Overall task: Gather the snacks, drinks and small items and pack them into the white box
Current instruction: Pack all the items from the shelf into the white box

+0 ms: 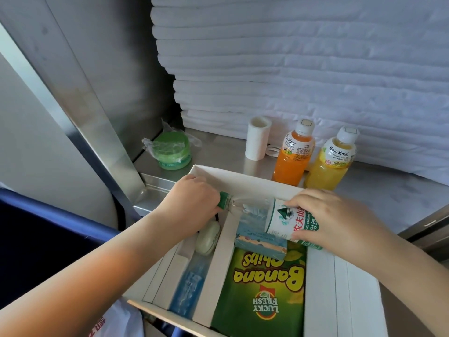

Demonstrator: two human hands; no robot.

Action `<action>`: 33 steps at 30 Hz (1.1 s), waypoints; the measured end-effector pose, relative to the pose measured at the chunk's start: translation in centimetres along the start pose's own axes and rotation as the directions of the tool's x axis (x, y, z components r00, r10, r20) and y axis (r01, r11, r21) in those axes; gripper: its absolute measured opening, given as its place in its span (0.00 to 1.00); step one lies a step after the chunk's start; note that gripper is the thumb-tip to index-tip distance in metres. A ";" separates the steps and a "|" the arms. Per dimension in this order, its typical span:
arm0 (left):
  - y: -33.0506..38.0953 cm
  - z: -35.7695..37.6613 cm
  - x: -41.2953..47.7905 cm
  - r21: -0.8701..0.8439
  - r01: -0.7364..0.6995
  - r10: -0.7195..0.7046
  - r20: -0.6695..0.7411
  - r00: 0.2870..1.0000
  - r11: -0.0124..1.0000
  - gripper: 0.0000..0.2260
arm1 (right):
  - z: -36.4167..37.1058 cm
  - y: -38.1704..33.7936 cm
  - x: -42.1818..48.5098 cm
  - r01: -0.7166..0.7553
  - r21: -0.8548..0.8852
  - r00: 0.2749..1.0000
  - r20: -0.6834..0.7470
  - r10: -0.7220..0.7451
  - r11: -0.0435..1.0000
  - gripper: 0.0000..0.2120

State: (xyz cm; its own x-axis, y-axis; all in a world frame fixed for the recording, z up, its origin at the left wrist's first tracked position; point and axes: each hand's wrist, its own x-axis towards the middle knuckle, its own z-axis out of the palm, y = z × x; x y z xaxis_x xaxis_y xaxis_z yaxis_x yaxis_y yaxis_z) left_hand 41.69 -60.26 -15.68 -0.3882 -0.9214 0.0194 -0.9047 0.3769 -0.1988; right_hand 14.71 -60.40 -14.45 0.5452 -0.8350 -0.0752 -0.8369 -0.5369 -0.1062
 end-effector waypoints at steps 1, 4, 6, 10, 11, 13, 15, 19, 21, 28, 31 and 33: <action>0.0 0.0 0.1 0.015 -0.006 0.006 0.014 1.000 1.000 0.15 | 0.1 0.2 0.0 -0.005 0.009 1.000 -0.004 0.005 1.000 0.26; 0.2 0.1 0.3 0.042 -0.022 0.020 0.048 0.999 0.999 0.15 | 0.2 0.4 0.1 -0.003 0.030 1.000 0.002 0.003 1.000 0.26; 0.2 0.1 0.3 0.049 -0.029 0.026 0.061 0.998 0.998 0.15 | 0.2 0.5 0.3 -0.007 0.050 1.000 0.004 0.007 0.999 0.27; 0.1 0.3 0.3 0.053 -0.044 0.041 0.055 0.998 0.998 0.16 | 0.1 0.5 0.3 -0.029 0.074 1.000 0.007 0.029 0.997 0.26; 0.1 0.3 0.2 0.047 -0.043 0.041 0.056 0.998 0.998 0.16 | 0.1 0.5 0.3 -0.033 0.073 0.999 0.008 0.033 0.997 0.26; 0.1 0.4 0.2 0.048 -0.045 0.043 0.060 0.997 0.998 0.16 | 0.1 0.5 0.3 -0.033 0.077 0.999 0.007 0.033 0.996 0.26; 0.0 0.2 0.3 0.053 -0.050 0.046 0.074 0.996 0.997 0.17 | 0.1 0.5 0.3 -0.034 0.094 0.999 0.001 0.034 0.995 0.26; -0.2 -1.6 0.3 0.053 -0.038 0.034 0.060 0.998 0.998 0.22 | 0.1 0.5 0.3 -0.033 0.104 0.999 -0.003 0.034 0.994 0.26; -0.4 -3.0 0.5 -0.022 0.002 -0.003 -0.054 0.999 1.000 0.21 | 0.2 0.6 0.3 -0.029 0.109 1.000 -0.006 0.030 0.994 0.25; -1.0 -4.2 5.4 -0.276 -0.033 -0.069 -0.350 0.934 0.960 0.17 | 0.3 0.5 0.2 -0.035 0.134 0.999 -0.027 0.039 0.990 0.25; -0.8 -3.7 8.8 -0.304 -0.002 -0.098 -0.312 0.945 0.953 0.22 | 0.3 0.5 0.2 -0.035 0.134 0.998 -0.039 0.041 0.990 0.25; -0.8 -3.4 11.0 -0.352 0.059 -0.152 -0.241 0.958 0.934 0.24 | 0.3 0.6 0.3 -0.031 0.135 0.999 -0.037 0.037 0.990 0.26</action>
State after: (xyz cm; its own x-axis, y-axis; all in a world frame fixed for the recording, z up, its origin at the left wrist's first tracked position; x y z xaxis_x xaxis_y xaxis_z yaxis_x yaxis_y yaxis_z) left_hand 37.58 -70.39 -11.96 -0.2768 -0.9175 0.2855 -0.9300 0.3306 0.1609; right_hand 14.40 -60.92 -14.82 0.5119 -0.8581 -0.0419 -0.8394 -0.4892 -0.2367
